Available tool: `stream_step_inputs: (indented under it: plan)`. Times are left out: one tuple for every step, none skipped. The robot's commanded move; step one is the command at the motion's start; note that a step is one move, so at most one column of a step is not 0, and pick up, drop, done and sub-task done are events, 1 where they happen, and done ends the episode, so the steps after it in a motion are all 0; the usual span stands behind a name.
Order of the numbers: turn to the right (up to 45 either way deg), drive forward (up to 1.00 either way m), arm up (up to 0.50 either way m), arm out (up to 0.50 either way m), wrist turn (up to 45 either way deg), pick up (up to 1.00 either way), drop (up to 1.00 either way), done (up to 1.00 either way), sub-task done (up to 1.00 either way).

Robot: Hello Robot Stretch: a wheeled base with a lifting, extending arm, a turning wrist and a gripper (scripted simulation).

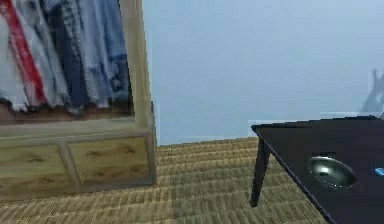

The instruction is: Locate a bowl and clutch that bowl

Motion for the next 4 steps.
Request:
stream_step_inputs:
  plan:
    - [45.0,0.0,0.0,0.0,0.0,0.0,0.0,0.0,0.0]
    - [45.0,0.0,0.0,0.0,0.0,0.0,0.0,0.0,0.0]
    - [6.0,0.0,0.0,0.0,0.0,0.0,0.0,0.0,0.0]
    - [0.0,0.35,0.0,0.0,0.0,0.0,0.0,0.0,0.0]
